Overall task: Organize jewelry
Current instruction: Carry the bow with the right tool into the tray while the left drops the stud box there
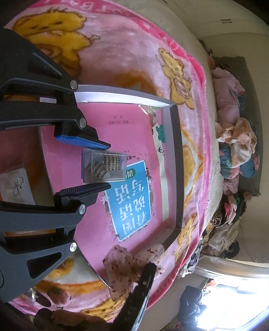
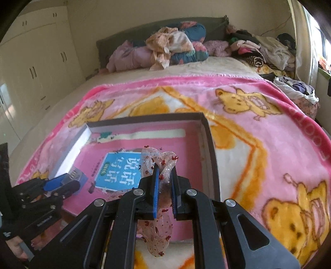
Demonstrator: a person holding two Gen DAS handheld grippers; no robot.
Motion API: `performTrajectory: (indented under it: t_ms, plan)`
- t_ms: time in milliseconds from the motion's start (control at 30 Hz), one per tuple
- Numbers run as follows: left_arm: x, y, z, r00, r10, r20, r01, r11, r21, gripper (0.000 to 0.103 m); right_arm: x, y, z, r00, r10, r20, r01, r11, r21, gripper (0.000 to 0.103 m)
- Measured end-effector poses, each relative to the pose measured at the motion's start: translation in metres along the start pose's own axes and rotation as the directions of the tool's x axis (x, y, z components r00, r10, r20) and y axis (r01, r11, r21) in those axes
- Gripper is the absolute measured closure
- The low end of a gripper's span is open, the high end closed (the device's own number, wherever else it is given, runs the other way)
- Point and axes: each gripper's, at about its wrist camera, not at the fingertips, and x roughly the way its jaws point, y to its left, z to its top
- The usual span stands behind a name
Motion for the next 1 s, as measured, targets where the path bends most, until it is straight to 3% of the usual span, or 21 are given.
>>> performTrajectory:
  t_ms: [233, 367, 533, 600, 667, 867, 1000]
  plan:
    - [0.005, 0.001, -0.001, 1.0, -0.009, -0.012, 0.009, 1.0, -0.003, 0.078, 0.009, -0.008, -0.01, 0.999, -0.026, -0.033, 0.027, 0.999, 0.021, 0.087]
    - [0.005, 0.0, -0.001, 1.0, -0.006, -0.015, 0.006, 1.0, -0.004, 0.078, -0.003, -0.012, -0.013, 1.0, -0.028, 0.005, 0.028, 0.999, 0.031, 0.054]
    - [0.002, 0.0, 0.0, 1.0, -0.001, -0.002, 0.001, 1.0, -0.005, 0.078, -0.026, -0.014, -0.017, 0.997, -0.04, 0.066, 0.038, 0.999, 0.024, 0.041]
    - [-0.002, -0.001, 0.0, 1.0, 0.004, 0.014, -0.004, 1.0, -0.003, 0.074, -0.037, -0.014, -0.02, 0.995, -0.048, 0.091, 0.047, 0.999, 0.015, 0.035]
    - [-0.009, -0.002, 0.001, 0.999, 0.008, 0.041, -0.008, 1.0, -0.002, 0.06, -0.049, -0.014, -0.024, 0.991, -0.055, 0.121, 0.054, 0.998, 0.008, 0.029]
    - [-0.038, -0.011, 0.003, 0.992, 0.018, 0.121, -0.019, 1.0, 0.012, 0.042, -0.083, -0.011, -0.039, 0.977, -0.087, 0.194, 0.094, 0.995, -0.028, 0.019]
    - [-0.061, -0.015, 0.0, 0.984, 0.015, 0.176, -0.016, 1.0, 0.004, 0.031, -0.104, -0.009, -0.052, 0.968, -0.1, 0.232, 0.112, 0.993, -0.042, 0.018]
